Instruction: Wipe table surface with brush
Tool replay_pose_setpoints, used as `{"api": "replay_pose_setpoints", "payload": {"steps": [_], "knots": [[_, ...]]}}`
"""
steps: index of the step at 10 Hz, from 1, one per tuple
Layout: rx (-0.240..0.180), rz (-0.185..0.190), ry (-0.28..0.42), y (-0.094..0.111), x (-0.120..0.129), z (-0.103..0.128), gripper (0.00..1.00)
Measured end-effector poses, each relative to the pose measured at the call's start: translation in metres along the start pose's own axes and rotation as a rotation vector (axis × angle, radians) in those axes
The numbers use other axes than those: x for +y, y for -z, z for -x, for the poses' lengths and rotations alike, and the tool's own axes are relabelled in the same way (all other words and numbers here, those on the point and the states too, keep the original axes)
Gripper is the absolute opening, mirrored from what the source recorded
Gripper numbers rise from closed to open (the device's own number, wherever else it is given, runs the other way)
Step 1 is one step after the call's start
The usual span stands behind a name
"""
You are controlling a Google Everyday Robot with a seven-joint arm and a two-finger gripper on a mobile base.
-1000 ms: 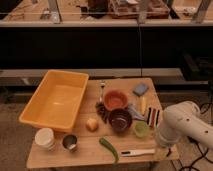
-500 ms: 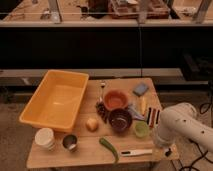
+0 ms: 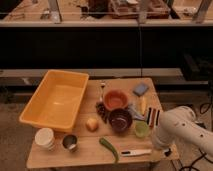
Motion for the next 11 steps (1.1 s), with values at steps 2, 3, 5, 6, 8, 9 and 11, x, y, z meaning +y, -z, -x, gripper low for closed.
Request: {"api": "replay_pose_setpoints", "payload": {"steps": [2,3,5,6,8,9,11], "knots": [[0.007,-0.008,0.013,-0.006,-0.001,0.000,0.65],[0.013,-0.015,0.018,-0.009,-0.001,0.000,0.65],[0.025,-0.024,0.032,-0.014,0.000,-0.001,0.65],[0.033,-0.025,0.037,-0.020,0.000,-0.003,0.65],[0.042,-0.018,0.043,-0.026,-0.001,-0.005,0.65],[0.042,-0.014,0.046,-0.030,-0.002,-0.006,0.65],[0.040,-0.004,0.056,-0.038,-0.004,-0.009,0.65]]}}
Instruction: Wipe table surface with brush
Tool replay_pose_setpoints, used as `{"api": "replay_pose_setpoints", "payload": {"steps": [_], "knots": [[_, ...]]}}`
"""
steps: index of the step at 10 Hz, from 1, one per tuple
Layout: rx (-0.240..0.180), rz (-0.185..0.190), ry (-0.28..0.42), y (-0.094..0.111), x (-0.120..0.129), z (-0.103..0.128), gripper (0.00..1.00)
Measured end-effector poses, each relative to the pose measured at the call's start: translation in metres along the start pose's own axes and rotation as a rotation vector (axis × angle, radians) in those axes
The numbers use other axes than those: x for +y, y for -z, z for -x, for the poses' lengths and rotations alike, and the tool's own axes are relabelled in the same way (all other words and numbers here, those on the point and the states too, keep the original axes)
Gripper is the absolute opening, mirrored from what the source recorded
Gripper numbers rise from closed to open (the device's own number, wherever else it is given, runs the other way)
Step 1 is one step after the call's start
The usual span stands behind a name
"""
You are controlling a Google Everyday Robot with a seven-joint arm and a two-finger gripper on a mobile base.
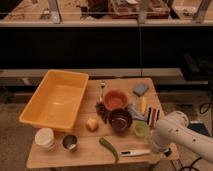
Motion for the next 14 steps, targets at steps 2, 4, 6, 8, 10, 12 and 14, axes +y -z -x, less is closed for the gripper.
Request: {"api": "replay_pose_setpoints", "payload": {"steps": [2,4,6,8,10,12,14], "knots": [[-0.006,0.007,0.008,-0.006,0.000,-0.003,0.65],[-0.016,0.004,0.019,-0.011,-0.001,-0.006,0.65],[-0.023,-0.005,0.019,-0.014,-0.002,-0.009,0.63],[-0.027,-0.014,0.021,-0.016,-0.002,-0.011,0.43],[-0.032,-0.022,0.025,-0.019,-0.003,-0.014,0.25],[-0.039,-0.032,0.029,-0.022,-0.003,-0.017,0.22],[-0.051,-0.043,0.029,-0.024,-0.004,-0.020,0.22]]}}
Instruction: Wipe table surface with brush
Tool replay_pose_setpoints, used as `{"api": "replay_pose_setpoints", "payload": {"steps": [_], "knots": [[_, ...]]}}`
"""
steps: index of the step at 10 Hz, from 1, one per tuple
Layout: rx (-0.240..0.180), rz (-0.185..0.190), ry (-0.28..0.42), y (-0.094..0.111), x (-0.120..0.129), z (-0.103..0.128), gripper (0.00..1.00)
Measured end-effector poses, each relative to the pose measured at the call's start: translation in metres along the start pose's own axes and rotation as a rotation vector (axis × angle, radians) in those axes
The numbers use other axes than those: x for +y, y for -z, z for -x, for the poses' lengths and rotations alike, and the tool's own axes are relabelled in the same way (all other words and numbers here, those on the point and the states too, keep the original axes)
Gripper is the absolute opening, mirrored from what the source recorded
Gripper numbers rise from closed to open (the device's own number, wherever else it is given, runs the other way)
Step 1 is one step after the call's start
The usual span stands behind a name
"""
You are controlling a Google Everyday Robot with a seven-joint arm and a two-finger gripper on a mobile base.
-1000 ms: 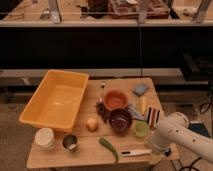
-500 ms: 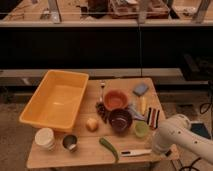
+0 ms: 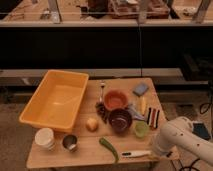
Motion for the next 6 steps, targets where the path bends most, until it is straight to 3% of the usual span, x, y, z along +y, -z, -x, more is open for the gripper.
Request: {"api": "replay_pose_setpoints", "payload": {"steps": [1,3,6], "knots": [[-0.002,-0.003,-0.001,0.000,0.000,-0.001,0.19],[-0.012,-0.013,-0.008,0.002,0.001,-0.005,0.01],[-0.029,-0.024,-0.028,0.007,0.001,-0.012,0.00]]}}
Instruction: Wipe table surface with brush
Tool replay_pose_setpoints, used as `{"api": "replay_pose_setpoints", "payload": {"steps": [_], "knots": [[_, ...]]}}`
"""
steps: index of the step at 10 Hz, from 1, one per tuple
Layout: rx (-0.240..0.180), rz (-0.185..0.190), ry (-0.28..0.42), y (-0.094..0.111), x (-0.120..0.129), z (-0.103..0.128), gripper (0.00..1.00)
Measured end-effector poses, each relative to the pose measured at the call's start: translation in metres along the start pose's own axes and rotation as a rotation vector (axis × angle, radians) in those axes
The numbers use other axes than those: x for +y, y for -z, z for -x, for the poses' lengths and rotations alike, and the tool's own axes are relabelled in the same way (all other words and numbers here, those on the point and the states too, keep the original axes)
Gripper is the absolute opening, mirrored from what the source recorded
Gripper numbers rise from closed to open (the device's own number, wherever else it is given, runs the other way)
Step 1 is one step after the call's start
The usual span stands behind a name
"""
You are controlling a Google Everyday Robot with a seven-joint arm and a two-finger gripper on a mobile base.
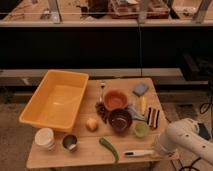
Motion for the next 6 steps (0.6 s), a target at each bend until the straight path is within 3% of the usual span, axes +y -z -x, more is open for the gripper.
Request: {"api": "replay_pose_setpoints", "payload": {"steps": [3,5,6], "knots": [[-0.015,-0.006,-0.028,0.013,-0.002,-0.008,0.00],[-0.043,0.021,-0.028,0.033,-0.001,-0.010,0.00],[-0.038,0.046,-0.026,0.045,0.002,-0.010,0.00]]}}
